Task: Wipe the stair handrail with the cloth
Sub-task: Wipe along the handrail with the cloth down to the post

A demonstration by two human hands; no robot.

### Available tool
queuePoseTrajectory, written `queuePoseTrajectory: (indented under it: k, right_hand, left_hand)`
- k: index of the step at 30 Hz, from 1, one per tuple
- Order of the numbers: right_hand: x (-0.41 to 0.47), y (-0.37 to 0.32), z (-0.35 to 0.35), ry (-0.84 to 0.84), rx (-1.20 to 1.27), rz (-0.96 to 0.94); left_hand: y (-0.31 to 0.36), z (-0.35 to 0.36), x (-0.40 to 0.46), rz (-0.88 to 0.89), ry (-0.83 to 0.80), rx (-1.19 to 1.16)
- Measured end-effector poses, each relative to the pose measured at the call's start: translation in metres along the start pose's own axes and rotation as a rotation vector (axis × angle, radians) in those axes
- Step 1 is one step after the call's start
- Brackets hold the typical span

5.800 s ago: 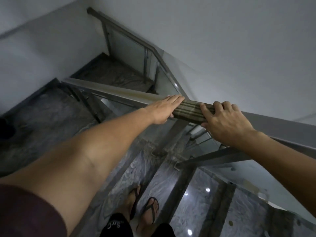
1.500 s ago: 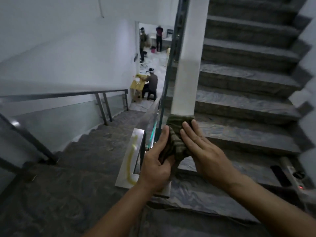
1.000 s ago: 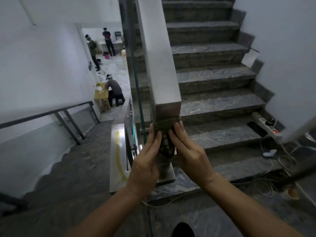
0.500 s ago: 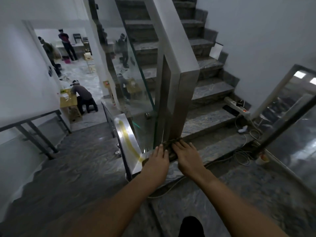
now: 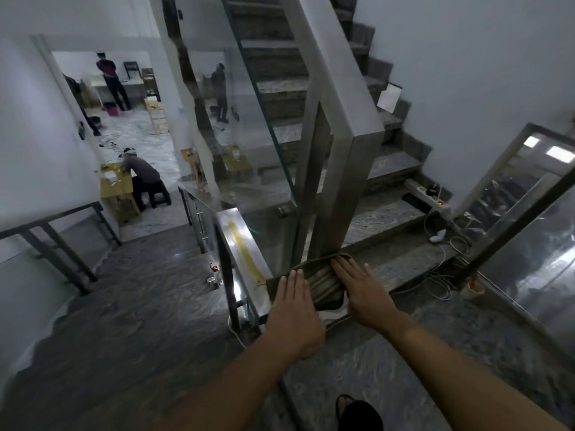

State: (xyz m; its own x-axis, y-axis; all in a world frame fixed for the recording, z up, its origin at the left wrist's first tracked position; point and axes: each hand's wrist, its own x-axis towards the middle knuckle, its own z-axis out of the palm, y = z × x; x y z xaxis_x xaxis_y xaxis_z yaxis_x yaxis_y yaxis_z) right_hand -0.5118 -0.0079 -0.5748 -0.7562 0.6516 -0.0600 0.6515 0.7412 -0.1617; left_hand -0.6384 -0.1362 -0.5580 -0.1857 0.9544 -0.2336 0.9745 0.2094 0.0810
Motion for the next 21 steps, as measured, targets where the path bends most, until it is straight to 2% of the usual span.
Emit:
queuePoseTrajectory:
  k: [4, 7, 11, 18, 21]
  right_hand:
    - [-0.001, -0.016, 0.007, 0.025, -0.101, -0.039]
    - [-0.004, -0.035, 0.009, -0.049, -0.083, -0.077]
    - [-0.013, -0.066, 0.006, -0.039, -0.098, -0.205]
    - [0.0, -0.088, -0.009, -0.074, -0.001, -0.365]
    - [0.011, -0.093, 0.002, -0.031, -0.024, -0.38]
  left_hand:
    - [-0.011, 0.004, -0.001, -0.079, -0.04, -0.082]
    - [-0.041, 0.003, -0.007, -0.107, -0.01, -0.107]
    - [-0.075, 0.002, -0.01, -0.141, 0.023, -0.123]
    - [-0.113, -0.01, 0.016, -0.115, 0.006, -0.121]
    - [-0.125, -0.013, 0.031, -0.13, 0.011, -0.176]
